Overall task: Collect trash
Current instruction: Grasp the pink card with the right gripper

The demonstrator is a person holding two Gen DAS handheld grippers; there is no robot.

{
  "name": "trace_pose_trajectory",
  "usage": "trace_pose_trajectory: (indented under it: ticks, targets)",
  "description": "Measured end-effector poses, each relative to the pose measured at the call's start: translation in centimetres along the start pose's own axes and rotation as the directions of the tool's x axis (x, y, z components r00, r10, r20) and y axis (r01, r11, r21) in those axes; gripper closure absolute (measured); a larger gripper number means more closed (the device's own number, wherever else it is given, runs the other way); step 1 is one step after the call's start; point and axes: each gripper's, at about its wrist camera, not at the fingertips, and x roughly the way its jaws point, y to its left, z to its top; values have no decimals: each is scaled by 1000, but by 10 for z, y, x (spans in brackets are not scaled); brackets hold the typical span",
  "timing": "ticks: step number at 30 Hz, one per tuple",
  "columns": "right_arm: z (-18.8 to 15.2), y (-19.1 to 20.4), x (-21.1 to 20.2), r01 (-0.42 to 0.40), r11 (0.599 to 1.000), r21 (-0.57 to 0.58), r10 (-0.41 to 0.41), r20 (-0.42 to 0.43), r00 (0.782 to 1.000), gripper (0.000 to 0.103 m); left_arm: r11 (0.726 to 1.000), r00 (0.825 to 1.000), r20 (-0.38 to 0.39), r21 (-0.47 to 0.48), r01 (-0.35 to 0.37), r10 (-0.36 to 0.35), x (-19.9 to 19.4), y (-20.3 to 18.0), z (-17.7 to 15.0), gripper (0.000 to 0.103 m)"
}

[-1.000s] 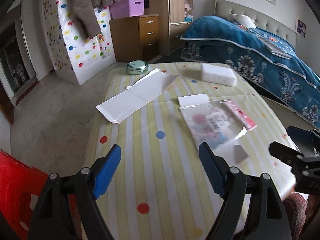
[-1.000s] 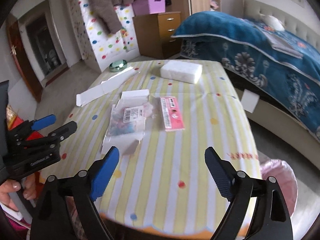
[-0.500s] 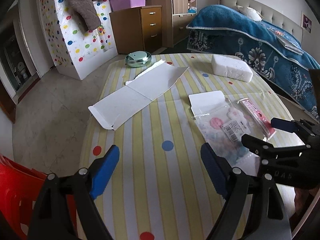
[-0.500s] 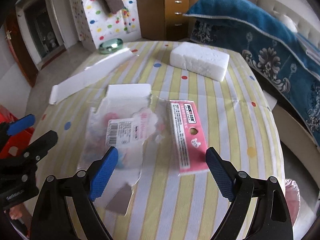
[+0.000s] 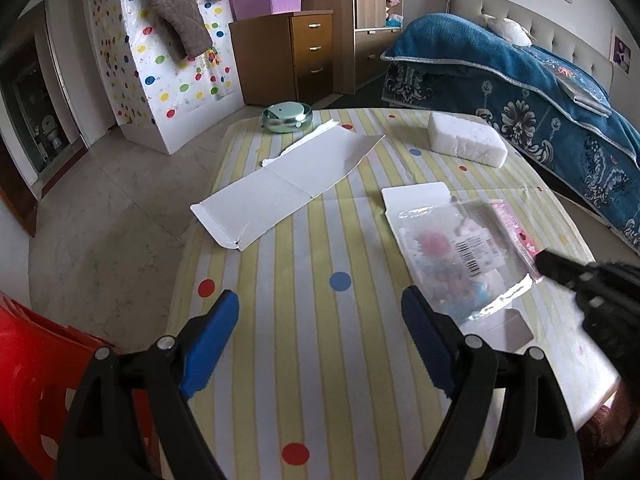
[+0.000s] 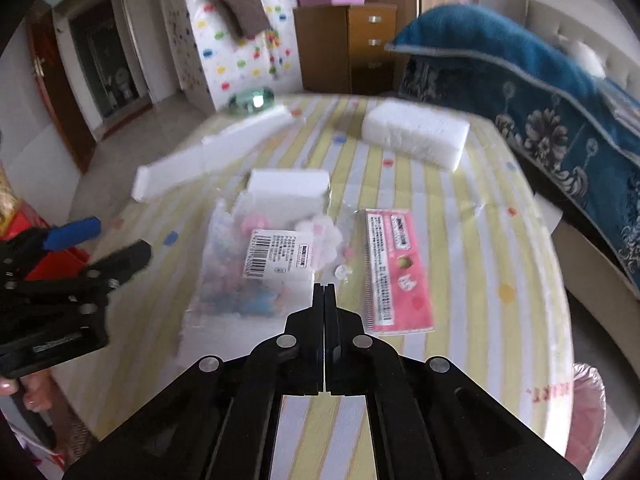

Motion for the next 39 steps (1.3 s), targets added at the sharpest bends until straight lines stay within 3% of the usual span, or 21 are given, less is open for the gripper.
trace_pose_trajectory:
  ticks: [4,5,6,8,12,16,21,26,28,30,32,39]
  targets:
    - [0,-15,-11,11,999,32,-10,-6,1000,99,1000,1000,15,3,9,-9,-7,-7,0,22]
    - [-1,-17,-10,13,999,38,-12,-18,1000,90,1000,1000,17,7,9,-9,-8,-8,0,22]
    - [-3,-19,-8,4,999,46,-3,-25,1000,67,1000,1000,19,11,8,-8,-9,-9,-1,22]
    - [-3,-19,-3,-23,999,47,24,-36,999,39,1000,1000,16,12,6,-6,-7,-10,-1,22]
    - [5,-18,16,-23,1000,19,24,-63,998,16,1000,1000,9,0,-2,2,-3,-3,0,22]
    - [11,-17,41,6,1000,6,-6,-111,994,14,1000,1000,1,-17,-4,4,2,5,1,22]
    - [8,1,48,47,997,-61,-53,-113,992,9,1000,1000,-8,-26,6,-7,10,10,-1,22]
    - [6,3,47,16,996,-93,-27,-116,993,16,999,1000,-17,-39,24,-24,14,12,-4,22]
    - [5,7,42,7,995,-97,-17,-101,995,37,999,999,-17,-41,28,-29,12,12,-5,22]
    - [3,4,40,-26,998,-51,20,-110,994,78,999,999,-11,-36,30,-30,7,12,-6,22]
    - [1,2,34,-53,999,-13,51,-96,994,99,999,1000,1,-27,25,-25,1,11,-7,22]
    - [-3,-2,-22,22,1000,-16,-22,28,999,102,999,999,20,13,47,-47,-13,-6,-3,22]
